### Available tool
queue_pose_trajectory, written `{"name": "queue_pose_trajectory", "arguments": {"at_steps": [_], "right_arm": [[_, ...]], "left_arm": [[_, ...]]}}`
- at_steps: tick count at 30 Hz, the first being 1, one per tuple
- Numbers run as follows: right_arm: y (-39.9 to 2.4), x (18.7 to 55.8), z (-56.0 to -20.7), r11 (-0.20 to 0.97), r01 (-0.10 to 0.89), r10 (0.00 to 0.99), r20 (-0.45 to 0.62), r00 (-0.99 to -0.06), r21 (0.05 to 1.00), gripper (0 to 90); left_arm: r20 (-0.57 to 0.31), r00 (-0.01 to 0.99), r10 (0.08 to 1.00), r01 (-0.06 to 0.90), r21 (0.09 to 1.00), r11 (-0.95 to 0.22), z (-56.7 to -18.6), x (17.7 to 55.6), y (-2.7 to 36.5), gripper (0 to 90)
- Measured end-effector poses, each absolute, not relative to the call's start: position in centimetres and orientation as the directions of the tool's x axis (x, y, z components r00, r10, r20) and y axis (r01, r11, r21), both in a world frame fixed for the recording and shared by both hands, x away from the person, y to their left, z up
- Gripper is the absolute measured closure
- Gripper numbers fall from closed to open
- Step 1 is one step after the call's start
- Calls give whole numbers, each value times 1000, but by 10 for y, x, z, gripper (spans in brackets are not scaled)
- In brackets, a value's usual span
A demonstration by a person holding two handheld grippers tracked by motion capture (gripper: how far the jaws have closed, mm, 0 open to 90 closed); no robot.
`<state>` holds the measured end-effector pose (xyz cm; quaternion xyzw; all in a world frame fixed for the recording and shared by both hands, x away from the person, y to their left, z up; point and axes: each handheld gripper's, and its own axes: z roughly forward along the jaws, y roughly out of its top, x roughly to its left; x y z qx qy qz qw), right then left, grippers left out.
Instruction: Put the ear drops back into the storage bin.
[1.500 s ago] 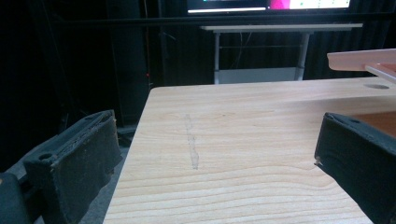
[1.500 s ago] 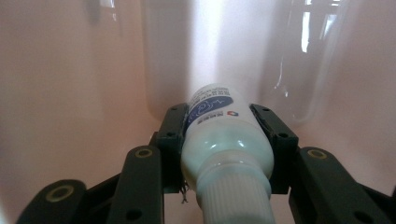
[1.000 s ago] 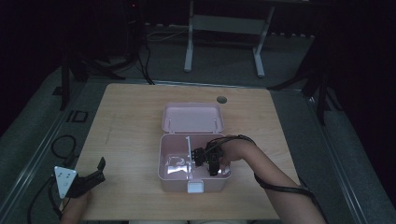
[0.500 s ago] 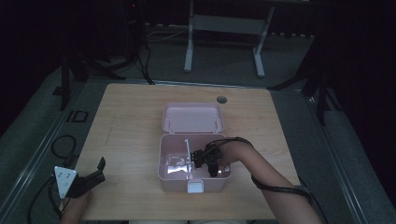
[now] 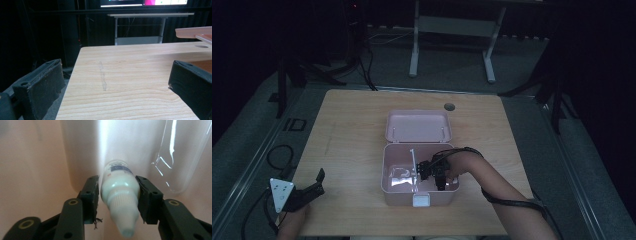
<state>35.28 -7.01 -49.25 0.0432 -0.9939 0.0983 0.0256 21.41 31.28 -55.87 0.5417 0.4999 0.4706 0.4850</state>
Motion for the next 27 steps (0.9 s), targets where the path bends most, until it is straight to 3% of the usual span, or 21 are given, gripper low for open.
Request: {"name": "queue_pose_trajectory", "arguments": {"at_steps": [18,27], "right_arm": [[-76,353,-452,990,-66,-65,7,-998,-124,477],[-83,352,-427,997,-16,-18,-24,-1000,-80,385]], "left_arm": [[27,57,998,88,996,-32,-559,214,313,4],[29,59,998,89,995,-34,-559,215,312,4]]}}
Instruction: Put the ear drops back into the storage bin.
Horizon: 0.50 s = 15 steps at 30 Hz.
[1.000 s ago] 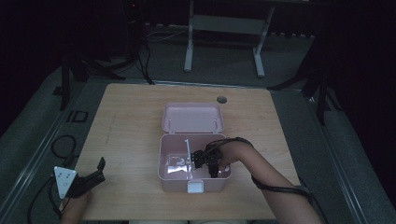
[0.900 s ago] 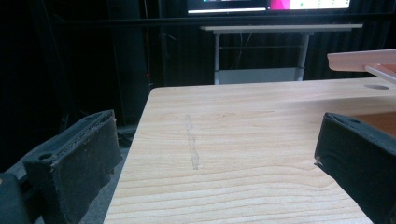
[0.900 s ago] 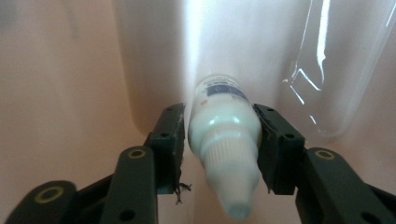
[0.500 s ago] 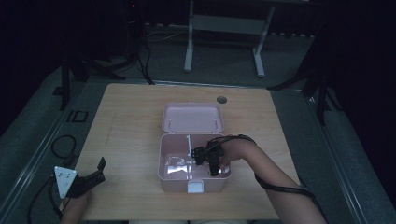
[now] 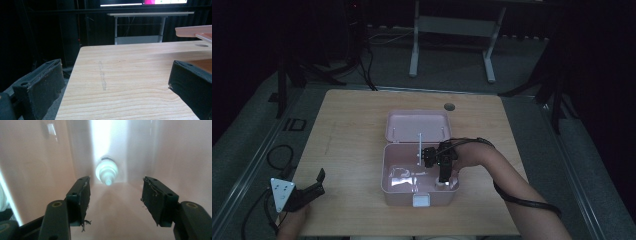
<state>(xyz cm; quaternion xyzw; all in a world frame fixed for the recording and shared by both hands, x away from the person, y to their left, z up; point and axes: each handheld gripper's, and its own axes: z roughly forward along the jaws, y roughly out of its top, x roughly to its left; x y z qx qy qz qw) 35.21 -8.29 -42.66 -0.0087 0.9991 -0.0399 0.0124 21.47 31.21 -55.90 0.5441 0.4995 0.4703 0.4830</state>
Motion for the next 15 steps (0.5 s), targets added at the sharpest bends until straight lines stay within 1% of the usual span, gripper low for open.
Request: {"name": "queue_pose_trajectory", "arguments": {"at_steps": [5,7,9,10,15], "right_arm": [[-91,355,-417,999,7,5,-37,-999,-36,283],[-94,354,-412,1000,-14,-14,-38,-999,-12,246],[-95,352,-409,1000,-22,-22,-41,-999,-5,239],[-98,352,-405,1000,-26,-25,-39,-999,18,227],[-109,349,-393,997,-37,-34,-42,-999,62,201]], "left_arm": [[32,60,998,95,995,-37,-559,215,312,4],[32,58,998,93,995,-38,-559,215,312,4],[31,58,998,94,995,-37,-559,215,312,4],[32,58,998,93,995,-38,-559,215,312,4],[33,59,998,94,995,-39,-559,215,312,4]]}}
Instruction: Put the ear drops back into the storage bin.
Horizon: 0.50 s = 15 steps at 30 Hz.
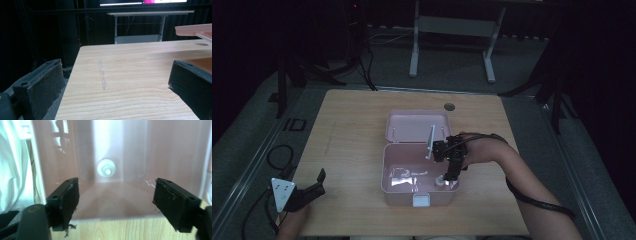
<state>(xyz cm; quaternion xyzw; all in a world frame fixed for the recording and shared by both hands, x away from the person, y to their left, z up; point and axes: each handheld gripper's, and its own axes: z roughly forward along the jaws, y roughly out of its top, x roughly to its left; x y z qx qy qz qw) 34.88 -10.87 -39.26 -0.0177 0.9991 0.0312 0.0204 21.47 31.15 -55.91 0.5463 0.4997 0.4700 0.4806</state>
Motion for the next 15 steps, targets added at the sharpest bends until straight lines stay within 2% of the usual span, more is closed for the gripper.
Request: {"name": "queue_pose_trajectory", "arguments": {"at_steps": [6,15], "right_arm": [[-135,351,-377,992,-7,2,-68,-998,129,202],[-169,355,-380,987,45,60,-91,-994,155,202]], "left_arm": [[36,59,998,96,995,-41,-559,215,311,4],[41,59,997,97,994,-46,-559,214,311,4]]}}
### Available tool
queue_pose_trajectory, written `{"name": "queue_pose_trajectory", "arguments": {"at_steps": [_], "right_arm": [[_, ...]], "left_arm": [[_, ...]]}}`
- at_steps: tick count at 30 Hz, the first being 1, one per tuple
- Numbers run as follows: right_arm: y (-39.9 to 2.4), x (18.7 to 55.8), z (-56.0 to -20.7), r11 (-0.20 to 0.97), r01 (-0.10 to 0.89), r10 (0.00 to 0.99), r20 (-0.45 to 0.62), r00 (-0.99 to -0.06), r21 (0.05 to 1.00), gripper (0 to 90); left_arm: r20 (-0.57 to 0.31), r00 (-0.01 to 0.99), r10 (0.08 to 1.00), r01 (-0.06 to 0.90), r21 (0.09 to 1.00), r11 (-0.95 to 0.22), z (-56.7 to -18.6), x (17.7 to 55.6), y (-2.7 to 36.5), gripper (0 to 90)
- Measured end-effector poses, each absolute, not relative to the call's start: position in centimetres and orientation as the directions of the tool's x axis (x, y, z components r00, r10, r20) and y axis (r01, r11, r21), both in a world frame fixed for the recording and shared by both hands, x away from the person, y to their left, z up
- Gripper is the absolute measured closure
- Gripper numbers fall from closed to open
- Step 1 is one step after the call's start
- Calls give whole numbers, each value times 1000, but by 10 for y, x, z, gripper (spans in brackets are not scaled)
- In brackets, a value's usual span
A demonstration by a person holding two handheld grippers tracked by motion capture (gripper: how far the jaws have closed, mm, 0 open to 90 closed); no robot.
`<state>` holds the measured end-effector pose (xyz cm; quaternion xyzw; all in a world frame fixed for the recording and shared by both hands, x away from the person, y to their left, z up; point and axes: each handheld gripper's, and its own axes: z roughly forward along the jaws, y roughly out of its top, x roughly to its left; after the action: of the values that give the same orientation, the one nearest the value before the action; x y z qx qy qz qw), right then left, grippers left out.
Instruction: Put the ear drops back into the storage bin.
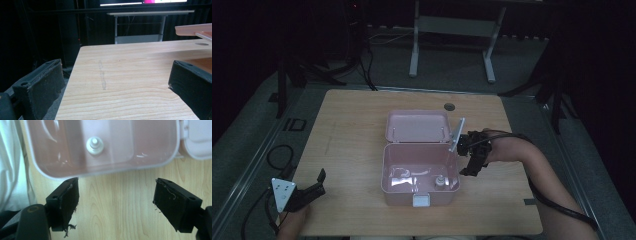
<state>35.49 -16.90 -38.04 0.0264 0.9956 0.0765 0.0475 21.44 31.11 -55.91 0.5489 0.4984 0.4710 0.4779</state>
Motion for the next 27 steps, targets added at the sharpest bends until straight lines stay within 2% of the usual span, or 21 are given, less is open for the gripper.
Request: {"name": "queue_pose_trajectory", "arguments": {"at_steps": [15,27], "right_arm": [[-214,362,-434,968,159,166,-21,-986,194,202],[-240,364,-472,945,250,258,-14,-966,214,205]], "left_arm": [[40,60,997,97,994,-46,-559,215,311,4],[40,60,997,97,994,-46,-559,214,311,4]]}}
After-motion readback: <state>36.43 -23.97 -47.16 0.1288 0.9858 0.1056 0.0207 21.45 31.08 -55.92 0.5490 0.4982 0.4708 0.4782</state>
